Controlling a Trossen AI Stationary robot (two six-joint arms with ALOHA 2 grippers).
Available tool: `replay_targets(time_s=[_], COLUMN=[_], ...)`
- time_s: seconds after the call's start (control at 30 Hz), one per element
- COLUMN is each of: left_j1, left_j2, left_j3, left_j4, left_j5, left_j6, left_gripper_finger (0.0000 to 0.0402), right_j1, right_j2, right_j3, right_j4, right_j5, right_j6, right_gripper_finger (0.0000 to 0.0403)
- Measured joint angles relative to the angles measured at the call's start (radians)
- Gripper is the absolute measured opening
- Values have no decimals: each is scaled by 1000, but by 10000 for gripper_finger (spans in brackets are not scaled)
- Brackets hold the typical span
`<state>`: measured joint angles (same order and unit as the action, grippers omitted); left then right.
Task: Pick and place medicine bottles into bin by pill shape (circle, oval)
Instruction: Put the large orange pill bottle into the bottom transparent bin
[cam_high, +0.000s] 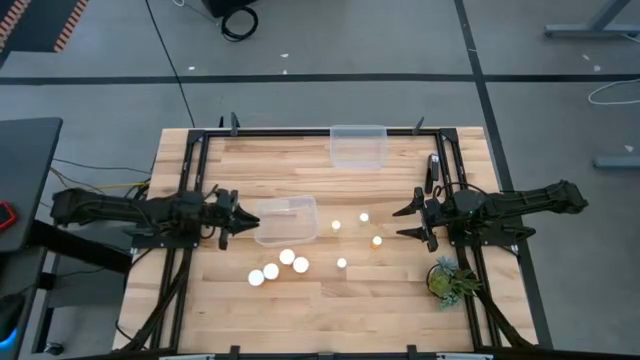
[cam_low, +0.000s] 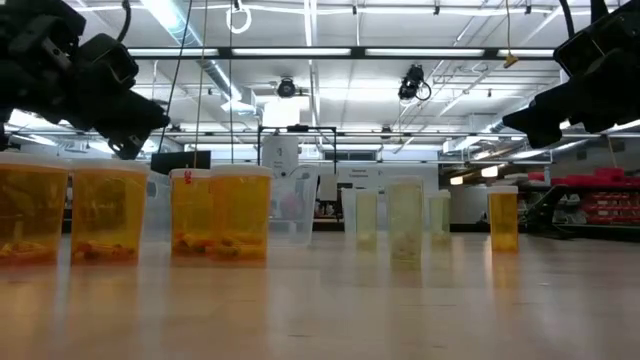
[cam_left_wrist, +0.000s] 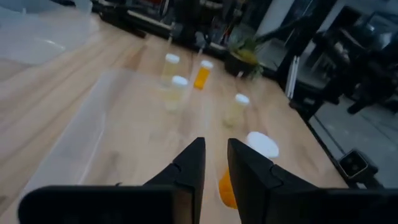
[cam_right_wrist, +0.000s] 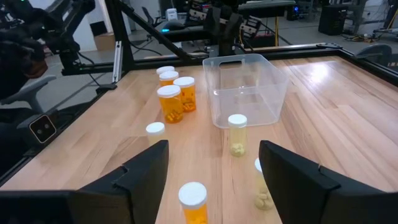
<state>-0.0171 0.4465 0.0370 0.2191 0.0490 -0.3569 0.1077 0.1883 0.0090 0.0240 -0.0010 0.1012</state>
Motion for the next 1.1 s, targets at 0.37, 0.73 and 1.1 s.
replay_targets(time_s=[0.37, 0.73, 1.1], left_j1=[-161, -323, -482], left_j2=[243, 379, 512], left_j3=[226, 452, 649], left_j4=[-186, -516, -782], left_j5=[0, -94, -141], left_j6=[28, -114, -311], left_gripper_finger=[89, 90, 90], right_j1=[0, 0, 0], right_j2=[0, 0, 0], right_j3=[0, 0, 0], right_j4=[0, 0, 0], right_j5=[0, 0, 0], right_j6=[0, 0, 0], right_gripper_finger=[257, 257, 257])
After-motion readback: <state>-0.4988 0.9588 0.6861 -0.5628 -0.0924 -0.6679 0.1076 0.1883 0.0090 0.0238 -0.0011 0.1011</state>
